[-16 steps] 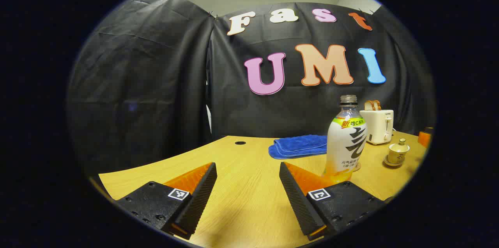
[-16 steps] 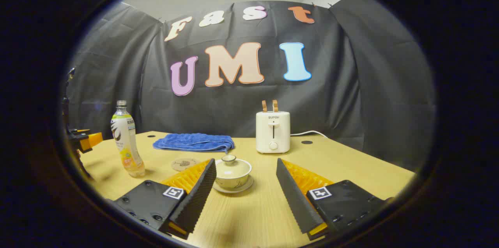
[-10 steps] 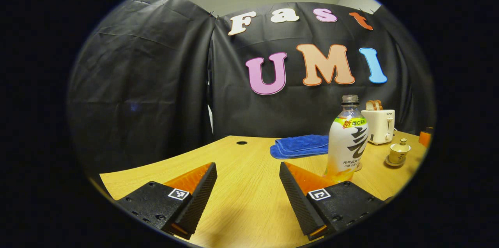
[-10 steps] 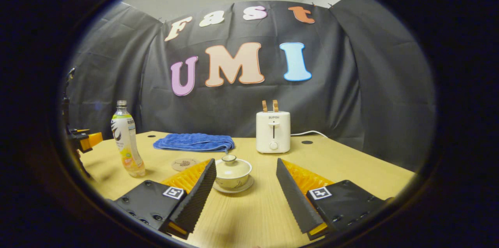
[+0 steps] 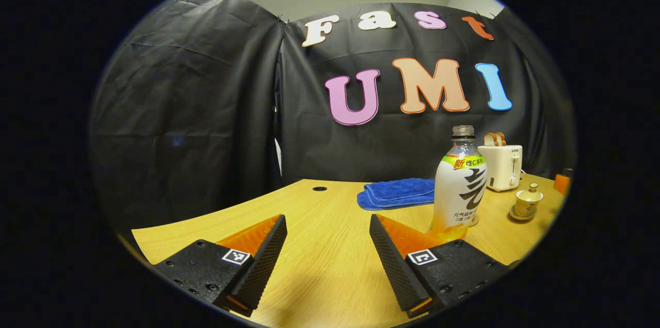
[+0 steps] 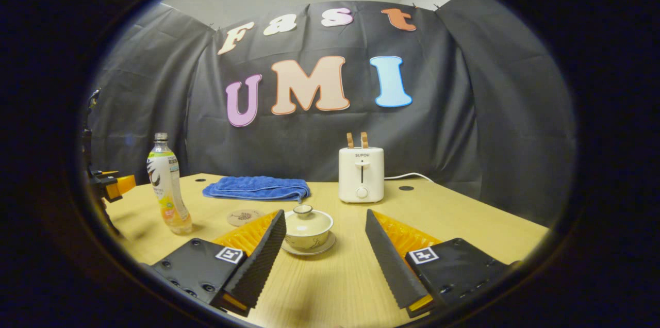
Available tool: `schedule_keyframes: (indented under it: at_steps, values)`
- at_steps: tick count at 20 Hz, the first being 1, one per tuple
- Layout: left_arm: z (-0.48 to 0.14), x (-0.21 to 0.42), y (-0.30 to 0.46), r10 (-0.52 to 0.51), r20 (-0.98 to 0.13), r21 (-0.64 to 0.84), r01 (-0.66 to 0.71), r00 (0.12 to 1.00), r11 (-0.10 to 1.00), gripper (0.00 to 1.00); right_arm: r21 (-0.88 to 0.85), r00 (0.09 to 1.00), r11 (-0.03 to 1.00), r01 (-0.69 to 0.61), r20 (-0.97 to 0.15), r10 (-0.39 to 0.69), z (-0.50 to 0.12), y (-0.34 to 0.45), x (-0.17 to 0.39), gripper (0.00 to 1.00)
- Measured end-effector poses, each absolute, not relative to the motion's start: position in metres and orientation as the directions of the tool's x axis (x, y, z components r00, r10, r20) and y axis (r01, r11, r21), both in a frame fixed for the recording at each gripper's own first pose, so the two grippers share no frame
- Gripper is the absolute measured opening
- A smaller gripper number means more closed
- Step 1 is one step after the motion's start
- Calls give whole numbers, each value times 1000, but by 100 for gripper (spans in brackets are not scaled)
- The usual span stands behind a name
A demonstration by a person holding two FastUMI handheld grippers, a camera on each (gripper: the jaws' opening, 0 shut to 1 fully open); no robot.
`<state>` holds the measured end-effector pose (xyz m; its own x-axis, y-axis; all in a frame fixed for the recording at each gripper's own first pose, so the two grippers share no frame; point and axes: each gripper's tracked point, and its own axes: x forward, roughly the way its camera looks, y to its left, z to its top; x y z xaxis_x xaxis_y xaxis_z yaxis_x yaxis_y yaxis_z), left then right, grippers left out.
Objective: Open the teacup lid with one hand, grasp the water bottle and pour water into the teacup with the other hand; after pouring, place the water bottle on the coaster and then close the teacup lid.
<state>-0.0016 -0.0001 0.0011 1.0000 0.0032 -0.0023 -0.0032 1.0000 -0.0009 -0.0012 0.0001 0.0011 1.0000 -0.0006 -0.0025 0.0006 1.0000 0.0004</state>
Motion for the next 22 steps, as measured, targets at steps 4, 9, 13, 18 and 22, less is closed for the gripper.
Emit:
schedule_keyframes:
  at_steps: [4, 9, 13, 18, 22]
  values:
    - [2, -2, -5, -10, 1, 1, 10, 1000, 1000, 94, 1, 1000, 1000, -2, -3, 2, 1, 0, -1, 95]
    - [1, -1, -5, -22, -2, -2, 22, 1000, 1000, 94, 1, 1000, 1000, -25, -7, 25, 1, 5, 0, 95]
    - [2, -2, -5, -24, 1, 1, 24, 1000, 1000, 94, 1, 999, 999, -41, -8, 41, 1, 8, 3, 99]
    - [2, -2, -7, -29, 0, 1, 29, 1000, 1000, 94, 2, 996, 996, -89, -16, 89, -1, 19, 11, 95]
    - [2, -2, -9, -44, -2, -3, 44, 999, 999, 94, 0, 994, 995, -101, -43, 101, -6, 25, 23, 100]
